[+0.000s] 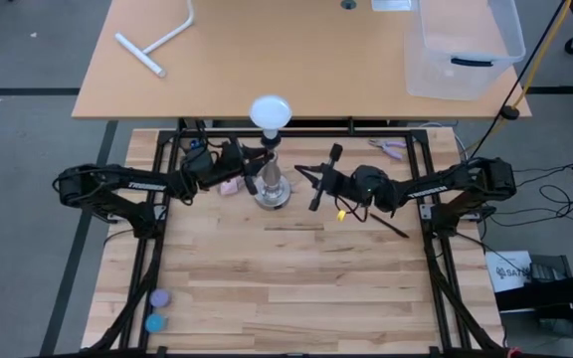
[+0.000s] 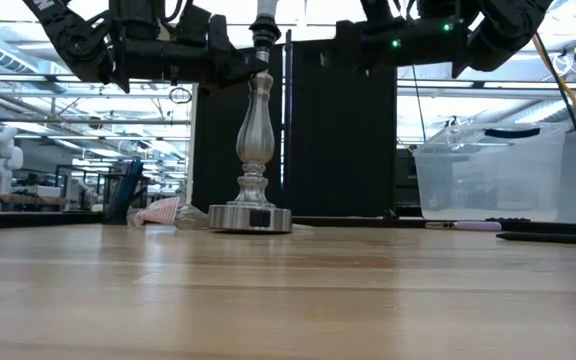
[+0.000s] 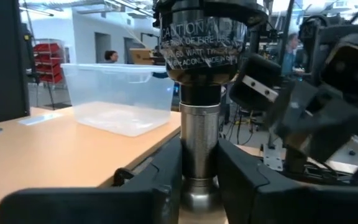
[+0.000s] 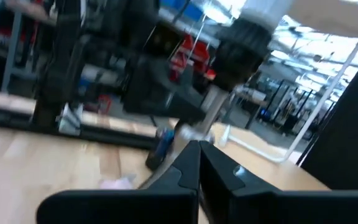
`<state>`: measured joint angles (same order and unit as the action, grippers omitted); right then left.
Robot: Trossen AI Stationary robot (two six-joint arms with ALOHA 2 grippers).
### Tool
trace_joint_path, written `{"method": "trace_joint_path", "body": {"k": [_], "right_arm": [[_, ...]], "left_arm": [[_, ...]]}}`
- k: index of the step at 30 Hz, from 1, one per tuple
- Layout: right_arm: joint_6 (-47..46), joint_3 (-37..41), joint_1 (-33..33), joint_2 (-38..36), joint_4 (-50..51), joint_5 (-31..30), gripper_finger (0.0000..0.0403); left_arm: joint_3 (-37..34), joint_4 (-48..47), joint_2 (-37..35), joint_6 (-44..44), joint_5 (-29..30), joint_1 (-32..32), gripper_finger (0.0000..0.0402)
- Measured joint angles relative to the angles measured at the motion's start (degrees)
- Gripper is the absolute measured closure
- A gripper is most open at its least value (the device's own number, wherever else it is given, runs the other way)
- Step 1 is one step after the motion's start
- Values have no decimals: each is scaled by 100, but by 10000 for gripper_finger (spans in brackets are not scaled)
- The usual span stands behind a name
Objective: Screw lightbulb
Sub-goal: Remove the lightbulb from the lamp
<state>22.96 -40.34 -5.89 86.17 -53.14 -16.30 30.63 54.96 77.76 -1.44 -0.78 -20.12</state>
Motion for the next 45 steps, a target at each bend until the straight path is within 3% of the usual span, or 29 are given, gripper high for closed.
{"method": "trace_joint_path", "body": {"k": [9,22,29,34,39,45], "right_arm": [[-236,-2,0,0,-778,18,403],[-134,-151,0,-14,-669,17,403],[-208,-153,260,-62,-23,15,399],[-221,-153,474,-167,381,1,364],[-488,-153,535,-483,953,-2,304],[-581,-153,531,-665,1143,31,237]], "left_arm": [[0,-18,0,-370,2,187,333],[0,-45,9,-1435,269,1078,341],[7,-58,90,-1195,1030,1399,339],[7,-63,92,-966,1024,1399,338],[4,-24,96,-473,1022,1399,335],[-7,104,109,-95,1043,1393,307]]}}
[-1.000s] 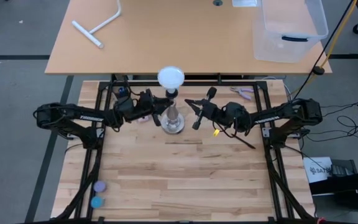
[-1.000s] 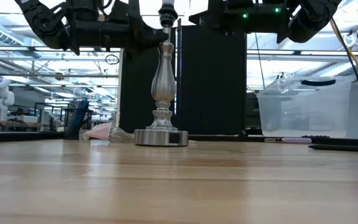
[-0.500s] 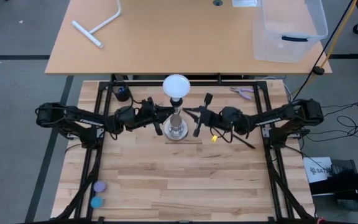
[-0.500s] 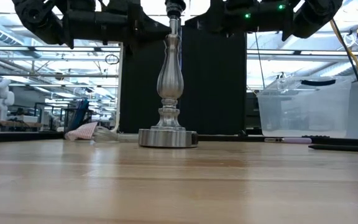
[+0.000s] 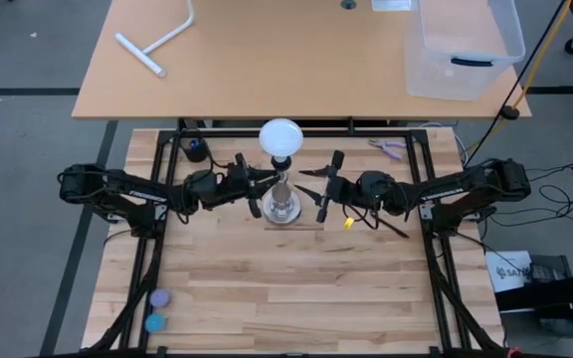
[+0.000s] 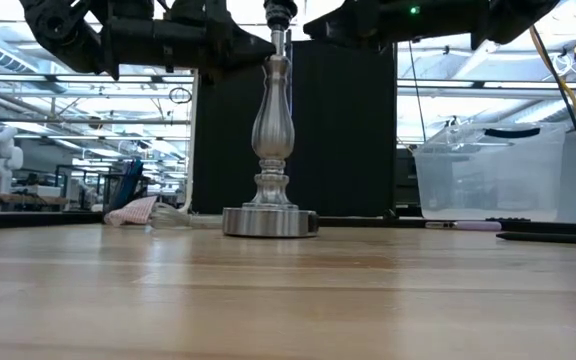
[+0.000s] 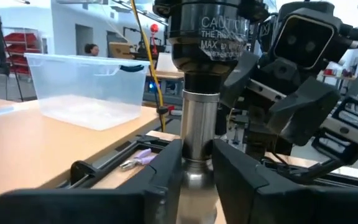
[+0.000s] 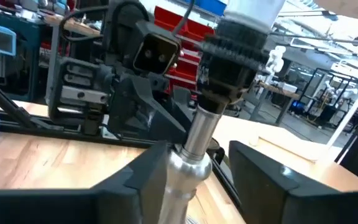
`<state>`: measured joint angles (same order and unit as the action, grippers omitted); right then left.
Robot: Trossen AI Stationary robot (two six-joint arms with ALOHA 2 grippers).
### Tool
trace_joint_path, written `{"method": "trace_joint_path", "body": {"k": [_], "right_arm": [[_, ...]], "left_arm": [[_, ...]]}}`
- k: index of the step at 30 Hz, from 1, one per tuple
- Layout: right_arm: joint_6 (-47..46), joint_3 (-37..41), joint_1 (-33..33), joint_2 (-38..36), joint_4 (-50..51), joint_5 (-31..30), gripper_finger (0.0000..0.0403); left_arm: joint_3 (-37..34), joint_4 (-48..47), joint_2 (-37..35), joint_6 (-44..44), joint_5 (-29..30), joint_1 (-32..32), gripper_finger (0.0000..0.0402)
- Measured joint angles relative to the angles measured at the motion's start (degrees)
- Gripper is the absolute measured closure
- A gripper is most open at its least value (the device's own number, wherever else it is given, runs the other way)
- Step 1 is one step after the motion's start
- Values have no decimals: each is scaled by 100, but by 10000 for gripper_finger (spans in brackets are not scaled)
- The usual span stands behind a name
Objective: Screw lightbulb
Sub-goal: Remove the lightbulb from the lamp
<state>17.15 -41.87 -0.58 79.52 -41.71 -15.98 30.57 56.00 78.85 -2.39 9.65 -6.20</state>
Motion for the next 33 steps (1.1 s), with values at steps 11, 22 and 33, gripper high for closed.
{"method": "trace_joint_path", "body": {"k": [11,22,33], "right_arm": [[-144,-2,-18,-71,-320,271,205],[-37,-366,-50,-71,-144,272,204],[-314,-601,-42,-69,-136,284,204]], "left_arm": [[37,65,0,15,-345,-4,225],[195,106,-2,-3,-50,-31,220],[236,112,323,124,-343,-179,220]]}}
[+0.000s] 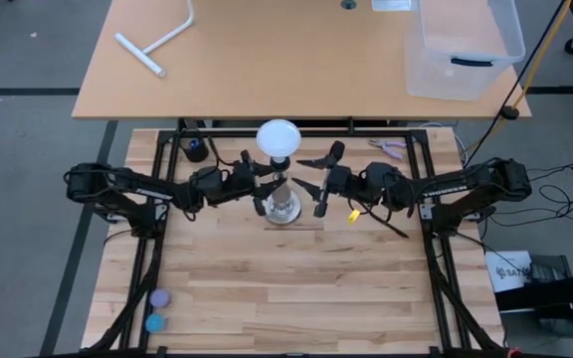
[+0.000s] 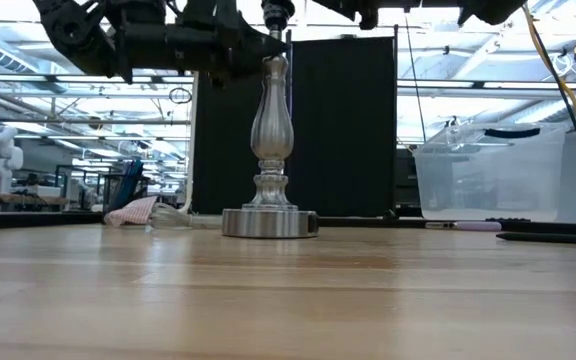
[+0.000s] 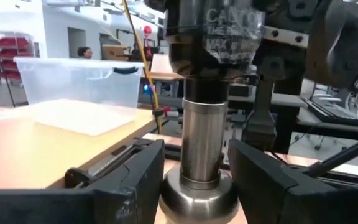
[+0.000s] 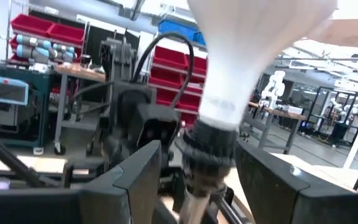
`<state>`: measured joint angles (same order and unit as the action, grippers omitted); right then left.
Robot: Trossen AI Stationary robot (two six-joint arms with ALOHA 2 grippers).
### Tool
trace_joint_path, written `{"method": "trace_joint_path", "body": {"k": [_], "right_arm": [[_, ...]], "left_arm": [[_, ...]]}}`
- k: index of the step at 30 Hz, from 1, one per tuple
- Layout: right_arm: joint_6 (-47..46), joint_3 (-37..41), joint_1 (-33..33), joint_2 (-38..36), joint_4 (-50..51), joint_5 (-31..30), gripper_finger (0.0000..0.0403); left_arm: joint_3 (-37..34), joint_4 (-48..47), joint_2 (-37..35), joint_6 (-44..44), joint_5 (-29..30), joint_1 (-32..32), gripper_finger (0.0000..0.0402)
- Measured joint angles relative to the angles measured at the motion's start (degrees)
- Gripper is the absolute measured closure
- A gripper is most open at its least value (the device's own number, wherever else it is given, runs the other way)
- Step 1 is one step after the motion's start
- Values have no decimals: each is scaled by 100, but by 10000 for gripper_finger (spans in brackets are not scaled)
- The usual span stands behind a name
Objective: Screw lightbulb
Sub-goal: Remove the lightbulb from the lamp
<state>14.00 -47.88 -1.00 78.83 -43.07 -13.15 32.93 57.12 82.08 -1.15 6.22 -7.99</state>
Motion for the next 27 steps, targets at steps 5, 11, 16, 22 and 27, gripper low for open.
{"method": "trace_joint_path", "body": {"k": [5,11,16,22,27], "right_arm": [[-24,-171,110,2,4,-108,204],[21,-485,200,177,-3,-650,204],[15,-1009,198,544,467,-1045,204],[22,-1624,182,918,783,-1207,204],[51,-1746,198,930,799,-1400,204]], "left_arm": [[13,248,160,-18,-20,-72,220],[7,272,177,155,-189,-72,224],[7,254,173,175,-269,-90,248],[4,256,169,197,-297,-90,267],[7,241,173,193,-463,-118,269]]}}
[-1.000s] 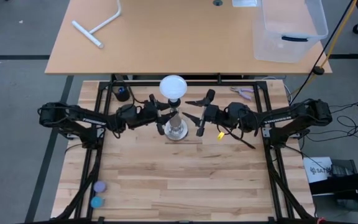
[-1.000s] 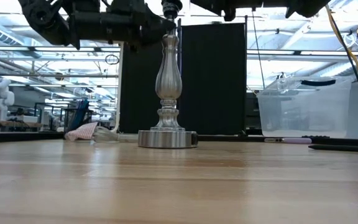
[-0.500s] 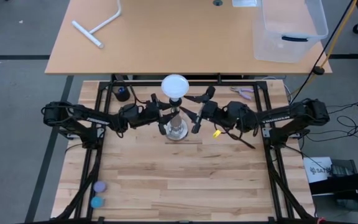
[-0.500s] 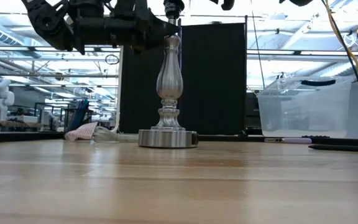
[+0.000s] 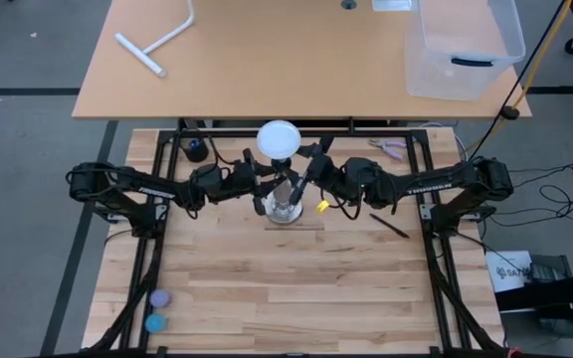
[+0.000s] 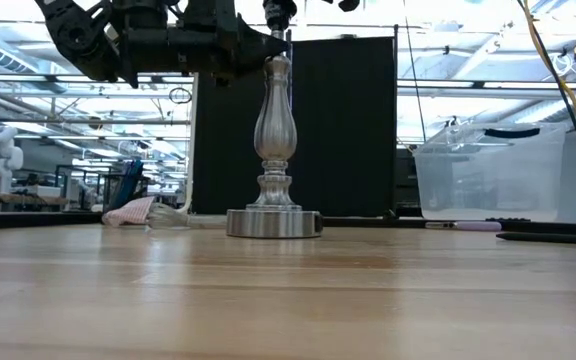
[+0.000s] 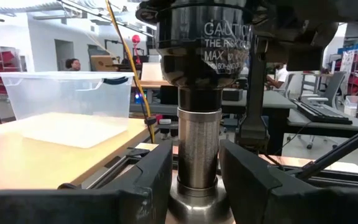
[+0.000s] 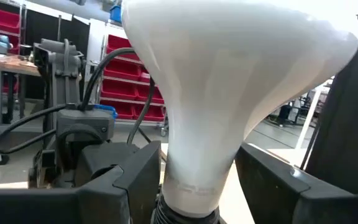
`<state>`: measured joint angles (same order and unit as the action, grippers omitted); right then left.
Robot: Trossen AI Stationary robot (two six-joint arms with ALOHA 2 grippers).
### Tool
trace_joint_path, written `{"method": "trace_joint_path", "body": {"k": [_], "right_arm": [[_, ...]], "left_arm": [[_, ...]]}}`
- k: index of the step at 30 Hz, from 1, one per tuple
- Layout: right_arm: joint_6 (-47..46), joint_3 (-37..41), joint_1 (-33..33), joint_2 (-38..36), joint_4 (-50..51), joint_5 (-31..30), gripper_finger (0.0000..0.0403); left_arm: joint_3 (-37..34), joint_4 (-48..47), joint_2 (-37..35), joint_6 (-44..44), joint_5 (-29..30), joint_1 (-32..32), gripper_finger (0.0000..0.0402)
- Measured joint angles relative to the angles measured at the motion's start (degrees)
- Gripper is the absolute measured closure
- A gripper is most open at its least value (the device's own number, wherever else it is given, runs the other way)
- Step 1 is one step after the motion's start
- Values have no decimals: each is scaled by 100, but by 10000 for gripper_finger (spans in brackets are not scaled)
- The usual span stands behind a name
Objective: Screw lightbulb
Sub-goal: Remove the lightbulb from the lamp
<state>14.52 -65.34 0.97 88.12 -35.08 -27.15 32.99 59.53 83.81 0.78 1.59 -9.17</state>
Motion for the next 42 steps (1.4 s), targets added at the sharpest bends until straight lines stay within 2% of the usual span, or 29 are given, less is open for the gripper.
{"method": "trace_joint_path", "body": {"k": [9,12,16,24,28,35,39,42], "right_arm": [[-4,0,-23,0,39,31,204],[-89,0,-21,-94,585,37,204],[-405,0,-20,-362,1411,40,200],[-240,2,173,-690,1995,32,181],[-219,2,269,-840,2207,29,176],[49,2,306,-1071,2281,25,177],[138,2,306,-1117,2314,20,183],[161,2,306,-1122,2340,20,186]], "left_arm": [[0,-70,0,-3,-124,-40,269],[0,-91,0,-50,-150,-40,269],[2,-138,0,-187,-473,-109,269],[0,-243,0,-504,-735,-285,267],[-3,-249,0,-579,-761,-292,245],[-11,-315,-51,-654,-847,-282,176],[-42,-617,-160,-695,-1283,-261,164],[-42,-879,-395,-643,-1364,-261,163]]}}
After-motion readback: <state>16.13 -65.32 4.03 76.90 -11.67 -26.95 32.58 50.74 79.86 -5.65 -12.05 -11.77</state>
